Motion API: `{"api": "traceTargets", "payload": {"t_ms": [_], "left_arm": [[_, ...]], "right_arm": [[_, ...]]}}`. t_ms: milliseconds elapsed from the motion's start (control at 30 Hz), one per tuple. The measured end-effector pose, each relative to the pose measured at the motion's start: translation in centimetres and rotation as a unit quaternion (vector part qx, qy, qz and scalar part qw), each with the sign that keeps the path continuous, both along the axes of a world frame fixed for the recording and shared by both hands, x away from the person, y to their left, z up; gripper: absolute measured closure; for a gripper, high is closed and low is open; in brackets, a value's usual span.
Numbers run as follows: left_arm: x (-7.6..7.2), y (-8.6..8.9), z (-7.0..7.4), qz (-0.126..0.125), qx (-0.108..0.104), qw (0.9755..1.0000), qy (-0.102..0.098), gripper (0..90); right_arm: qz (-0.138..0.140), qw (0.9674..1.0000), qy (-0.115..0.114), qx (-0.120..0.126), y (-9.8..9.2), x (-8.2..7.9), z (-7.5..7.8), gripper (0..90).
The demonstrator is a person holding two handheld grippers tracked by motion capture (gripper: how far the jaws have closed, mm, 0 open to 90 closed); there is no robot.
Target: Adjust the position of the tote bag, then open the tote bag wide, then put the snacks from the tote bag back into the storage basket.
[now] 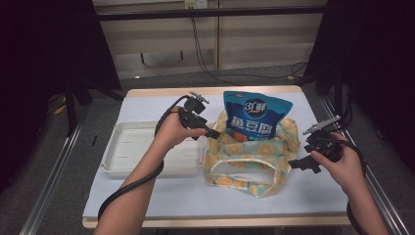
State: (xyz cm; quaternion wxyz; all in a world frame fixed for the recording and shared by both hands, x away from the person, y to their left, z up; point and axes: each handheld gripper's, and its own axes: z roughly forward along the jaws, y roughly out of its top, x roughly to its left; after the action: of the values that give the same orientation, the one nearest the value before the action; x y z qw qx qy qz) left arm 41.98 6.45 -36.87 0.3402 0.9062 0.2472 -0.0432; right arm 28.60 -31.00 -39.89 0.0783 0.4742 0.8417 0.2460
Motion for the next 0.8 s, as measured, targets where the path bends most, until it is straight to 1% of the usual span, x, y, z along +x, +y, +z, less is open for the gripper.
{"api": "traceTargets", "payload": {"t_ms": [33,100,133,167,200,233,267,300,333,367,400,433,500,533,567,600,633,700,733,767,800], "left_arm": [[0.1,0.0,0.0,-0.007,0.005,1.0,-0.001,14.6],[0.1,0.0,0.0,-0.009,0.004,1.0,0.002,13.3],[0.1,0.0,0.0,-0.01,0.003,0.9999,0.003,13.3],[0.1,0.0,0.1,-0.018,0.009,0.9998,0.003,13.0],[0.0,-0.1,0.1,-0.006,-0.001,1.0,0.005,12.6],[-0.1,-0.1,0.2,0.0,-0.002,1.0,0.006,12.5],[0.0,-0.1,0.3,-0.004,-0.002,1.0,0.006,12.3],[0.0,-0.1,0.4,-0.009,0.005,0.9999,0.003,12.0],[0.0,-0.1,0.6,-0.011,0.006,0.9999,0.002,11.9],[0.0,-0.1,0.7,-0.015,0.01,0.9998,0.0,11.7],[-0.1,-0.1,0.8,-0.012,0.007,0.9999,0.0,11.8],[-0.1,-0.2,1.0,-0.016,0.014,0.9998,-0.002,11.8],[-0.2,-0.3,1.2,-0.016,0.016,0.9997,0.0,11.9],[-0.1,-0.3,1.4,-0.028,0.022,0.9994,-0.001,11.8],[-0.1,-0.3,1.6,-0.033,0.028,0.999,-0.003,11.8],[-0.1,-0.4,1.7,-0.033,0.028,0.999,-0.006,11.8],[-0.2,-0.6,1.9,-0.022,0.021,0.9995,-0.001,11.8],[-0.2,-0.8,2.3,-0.028,0.022,0.9993,-0.006,11.9],[0.0,-0.8,2.5,-0.041,0.033,0.9986,-0.01,11.9],[0.1,-0.9,2.7,-0.042,0.034,0.9984,-0.013,11.9],[0.1,-1.0,3.0,-0.038,0.029,0.9988,-0.009,11.9]], "right_arm": [[-0.002,1.0,-0.002,0.004,-0.1,-0.1,-0.1,9.3],[-0.005,0.9999,-0.001,0.012,-0.2,-0.3,-0.3,9.4],[-0.001,1.0,0.003,0.009,-0.2,-0.3,-0.4,9.4],[0.0,1.0,0.006,0.005,-0.2,-0.4,-0.4,9.4],[-0.001,1.0,0.005,0.008,-0.3,-0.5,-0.4,9.3],[-0.006,0.9999,0.007,0.011,-0.3,-0.7,-0.3,9.4],[-0.002,0.9999,0.0,0.013,-0.4,-0.7,-0.3,9.3],[0.0,0.9999,-0.003,0.017,-0.4,-0.8,-0.2,9.4],[-0.004,0.9998,0.0,0.018,-0.4,-0.9,-0.1,9.3],[-0.002,0.9998,-0.003,0.017,-0.5,-0.9,-0.1,9.3],[-0.001,0.9998,-0.007,0.017,-0.5,-0.9,-0.1,9.3],[0.001,0.9998,-0.007,0.017,-0.5,-0.9,-0.1,9.3],[-0.001,0.9998,-0.004,0.018,-0.4,-0.9,-0.1,9.3],[-0.002,0.9998,-0.002,0.017,-0.3,-0.9,-0.1,9.3],[0.004,0.9999,-0.002,0.013,-0.2,-0.9,-0.2,9.3],[0.003,0.9999,-0.001,0.016,-0.1,-0.9,-0.2,9.3],[0.004,0.9999,-0.002,0.016,-0.1,-0.8,-0.2,9.3],[0.009,0.9998,0.001,0.017,0.0,-0.8,-0.3,9.3],[0.009,0.9998,0.004,0.017,-0.1,-0.8,-0.3,9.3],[0.007,0.9998,0.004,0.017,-0.1,-0.8,-0.3,9.3],[0.007,0.9999,0.004,0.015,-0.1,-0.8,-0.3,9.3]]}}
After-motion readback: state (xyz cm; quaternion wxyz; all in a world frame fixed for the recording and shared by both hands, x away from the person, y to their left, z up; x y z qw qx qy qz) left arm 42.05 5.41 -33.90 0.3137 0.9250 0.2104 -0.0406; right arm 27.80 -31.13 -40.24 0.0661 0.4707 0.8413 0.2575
